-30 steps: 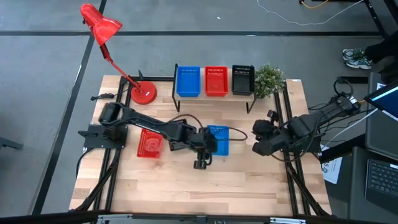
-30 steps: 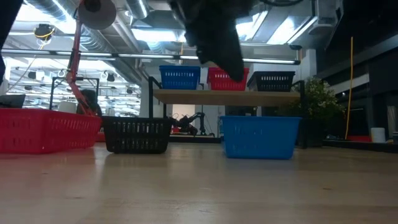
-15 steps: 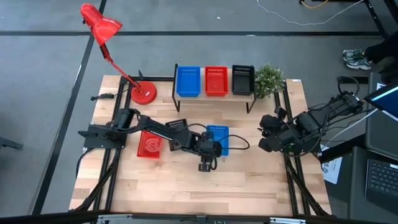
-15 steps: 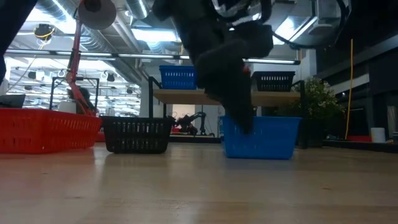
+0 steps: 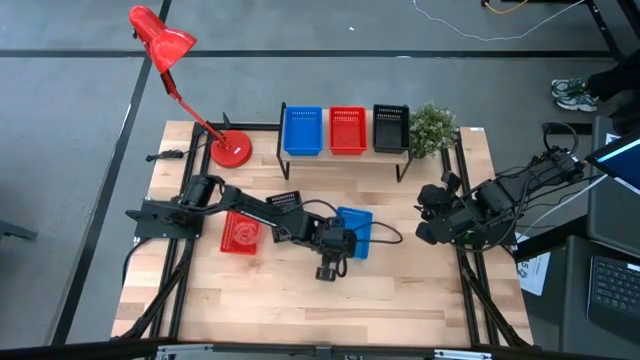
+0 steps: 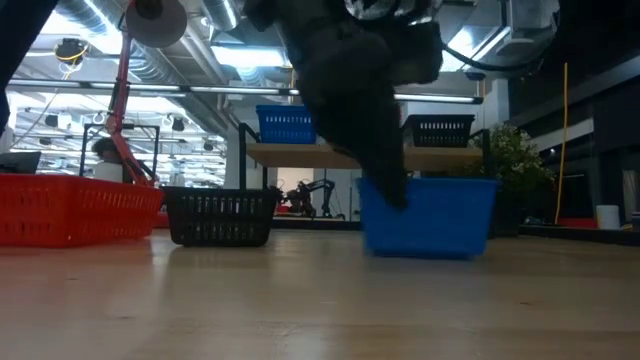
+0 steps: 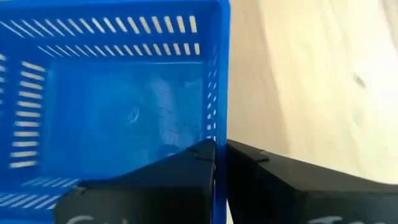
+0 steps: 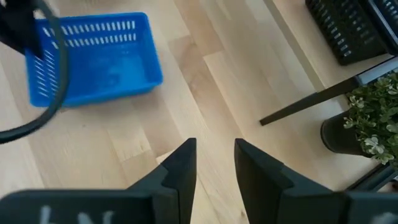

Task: Stack baskets on shelf by color
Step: Stack the blue bin on top of the blue bin on the shelf

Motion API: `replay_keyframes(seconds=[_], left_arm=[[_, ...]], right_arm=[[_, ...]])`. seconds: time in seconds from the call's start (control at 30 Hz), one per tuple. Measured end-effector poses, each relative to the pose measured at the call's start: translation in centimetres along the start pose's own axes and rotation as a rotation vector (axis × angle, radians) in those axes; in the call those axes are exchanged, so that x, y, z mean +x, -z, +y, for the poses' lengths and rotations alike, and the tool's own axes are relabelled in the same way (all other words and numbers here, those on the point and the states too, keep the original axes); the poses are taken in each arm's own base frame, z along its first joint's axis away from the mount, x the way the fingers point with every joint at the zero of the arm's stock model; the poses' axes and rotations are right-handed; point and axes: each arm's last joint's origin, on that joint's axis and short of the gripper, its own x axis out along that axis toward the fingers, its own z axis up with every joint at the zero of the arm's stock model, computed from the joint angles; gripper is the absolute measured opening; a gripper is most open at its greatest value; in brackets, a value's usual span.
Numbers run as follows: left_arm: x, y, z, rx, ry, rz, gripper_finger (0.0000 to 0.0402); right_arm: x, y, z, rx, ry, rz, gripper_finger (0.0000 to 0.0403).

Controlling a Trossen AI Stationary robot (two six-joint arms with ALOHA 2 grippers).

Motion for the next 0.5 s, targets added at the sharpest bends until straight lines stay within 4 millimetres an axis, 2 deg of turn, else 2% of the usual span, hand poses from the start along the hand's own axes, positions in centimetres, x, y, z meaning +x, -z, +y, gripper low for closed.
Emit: replay_keyframes(seconds=[0.07, 0.23, 0.33, 0.5], left_arm=[[-1.3, -0.8, -0.7, 0.037, 0.009, -0.002, 0.0003], [-6.7, -2.9, -2.4, 0.151, -0.077, -0.050, 0.0001], [-10.6, -3.6, -2.5, 0.168, -0.184, -0.048, 0.0001], [-18.1, -3.1, -1.7, 0.167, -0.363, -0.057, 0.0001]], right_arm=[[0.0, 0.0, 0.0, 0.002, 0.000, 0.000, 0.0108], [0.0, 0.0, 0.1, 0.005, -0.003, 0.000, 0.0108], [0.2, 0.1, 0.1, 0.002, 0.000, 0.001, 0.0108], [1.6, 1.1, 0.4, -0.016, 0.025, 0.028, 0.0108]])
